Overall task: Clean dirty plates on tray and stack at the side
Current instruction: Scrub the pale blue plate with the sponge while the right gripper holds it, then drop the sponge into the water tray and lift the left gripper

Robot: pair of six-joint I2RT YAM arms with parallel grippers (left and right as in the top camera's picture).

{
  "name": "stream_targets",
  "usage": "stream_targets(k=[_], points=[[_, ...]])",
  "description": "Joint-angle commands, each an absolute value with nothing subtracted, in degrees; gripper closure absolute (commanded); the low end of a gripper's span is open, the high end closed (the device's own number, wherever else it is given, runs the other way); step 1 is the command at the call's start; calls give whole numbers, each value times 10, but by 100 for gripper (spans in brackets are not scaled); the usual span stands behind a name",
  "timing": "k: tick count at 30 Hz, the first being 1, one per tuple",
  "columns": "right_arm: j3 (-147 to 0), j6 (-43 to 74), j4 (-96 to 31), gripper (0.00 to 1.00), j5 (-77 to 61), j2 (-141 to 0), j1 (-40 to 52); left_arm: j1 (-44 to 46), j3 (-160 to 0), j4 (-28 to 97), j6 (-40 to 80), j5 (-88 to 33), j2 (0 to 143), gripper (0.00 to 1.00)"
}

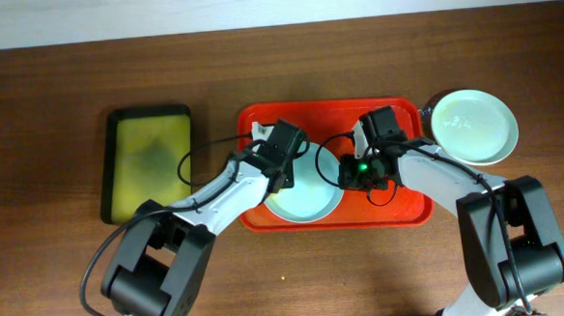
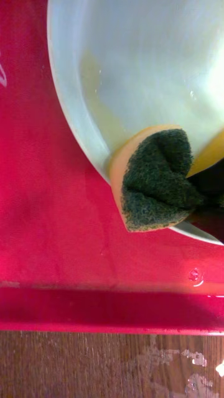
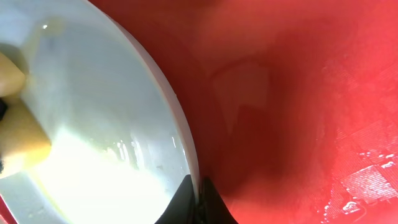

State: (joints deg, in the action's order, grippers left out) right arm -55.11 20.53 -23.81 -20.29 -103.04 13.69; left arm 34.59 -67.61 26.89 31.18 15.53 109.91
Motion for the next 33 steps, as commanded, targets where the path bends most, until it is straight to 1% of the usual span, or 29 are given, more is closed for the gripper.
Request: stream_targets(k=[1, 2, 3, 5, 8, 11, 13, 15, 18, 21, 22, 25, 27, 28, 31, 33], points=[[-546, 204, -242, 96, -188, -1035, 135, 333, -691, 236, 300, 25, 1052, 100], [-546, 204, -240, 96, -188, -1035, 135, 336, -690, 228, 324, -33, 1055, 100], [-546, 204, -239, 96, -188, -1035, 135, 342, -690, 228, 350, -63, 1060, 100], [-546, 204, -240, 96, -188, -1035, 135, 365, -690, 226, 354, -67, 1097, 100], [-546, 204, -240, 96, -188, -1035, 135, 375, -690, 215, 354, -91, 1143, 100], [-546, 204, -241, 96, -188, -1035, 135, 375, -691, 252, 323, 19, 1147, 100], [-546, 204, -242, 96, -188, -1035, 135, 373, -691, 304, 323, 159, 1137, 100], [-546, 204, -242, 96, -188, -1035, 135, 371, -691, 340, 323, 286, 1089, 100], [-546, 204, -242, 96, -188, -1035, 135, 370, -691, 328, 323, 291, 1029, 100], [-546, 204, -242, 96, -188, -1035, 135, 359, -692, 317, 310, 208, 1005, 100], [-546, 204, -242, 96, -186, -1035, 135, 339, -696, 309, 274, 142, 993, 100], [-546, 203, -242, 96, -186, -1035, 135, 255, -704, 318, 273, 62, 960, 100], [-546, 204, -242, 96, -184, -1035, 135, 170, -704, 329, 269, 62, 921, 100], [-546, 204, -242, 96, -182, -1035, 135, 136, -704, 335, 249, 62, 912, 100], [-546, 204, -239, 96, -182, -1035, 135, 37, -704, 352, 243, 62, 913, 100], [-546, 204, -236, 96, -182, -1035, 135, 3, -704, 352, 243, 62, 917, 100]])
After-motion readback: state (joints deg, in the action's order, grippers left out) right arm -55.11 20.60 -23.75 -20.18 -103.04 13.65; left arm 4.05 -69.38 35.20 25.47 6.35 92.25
